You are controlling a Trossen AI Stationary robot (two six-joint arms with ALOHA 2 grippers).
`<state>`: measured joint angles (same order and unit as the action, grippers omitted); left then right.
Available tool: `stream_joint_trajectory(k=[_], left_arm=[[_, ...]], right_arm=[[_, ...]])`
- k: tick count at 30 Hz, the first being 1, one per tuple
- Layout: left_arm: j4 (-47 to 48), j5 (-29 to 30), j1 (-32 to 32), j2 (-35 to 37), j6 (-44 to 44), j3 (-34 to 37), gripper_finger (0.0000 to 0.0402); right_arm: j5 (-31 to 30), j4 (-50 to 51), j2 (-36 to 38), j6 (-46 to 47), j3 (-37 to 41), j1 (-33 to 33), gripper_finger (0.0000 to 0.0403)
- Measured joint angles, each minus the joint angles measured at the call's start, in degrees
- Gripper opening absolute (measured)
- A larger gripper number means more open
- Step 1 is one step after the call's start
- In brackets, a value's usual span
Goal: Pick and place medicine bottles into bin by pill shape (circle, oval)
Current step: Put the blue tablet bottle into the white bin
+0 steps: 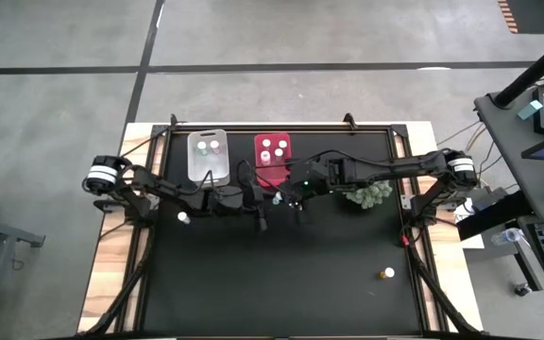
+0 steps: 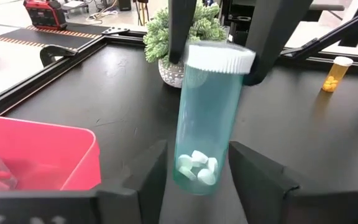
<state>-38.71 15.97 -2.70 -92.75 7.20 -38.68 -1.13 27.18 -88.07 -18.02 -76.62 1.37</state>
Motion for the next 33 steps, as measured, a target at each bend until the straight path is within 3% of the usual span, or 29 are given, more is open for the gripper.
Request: stream_joint_trajectory(k=[7,15,24,28,33], left_arm=[[0.09,0.0,0.0,0.0,0.02,0.0,0.0073],[-2.88,0.08,-0.03,0.1,-1.67,0.36,0.0074],[-12.14,-2.96,-0.86,0.41,-6.16,2.86,0.0084],[-16.27,-6.54,-1.27,0.42,-8.9,2.86,0.0085],[-18.29,-7.15,-1.16,0.44,-9.55,2.82,0.0086]], right_arm=[[0.05,-0.24,0.18,0.69,0.0,0.0,0.0136],[0.02,-0.19,1.83,0.83,0.0,0.0,0.0192],[0.07,-0.7,12.39,4.93,4.72,0.0,0.0192],[0.09,-8.14,16.9,7.39,11.73,0.0,0.0192],[2.77,-24.81,19.5,10.49,22.99,-0.1,0.019]])
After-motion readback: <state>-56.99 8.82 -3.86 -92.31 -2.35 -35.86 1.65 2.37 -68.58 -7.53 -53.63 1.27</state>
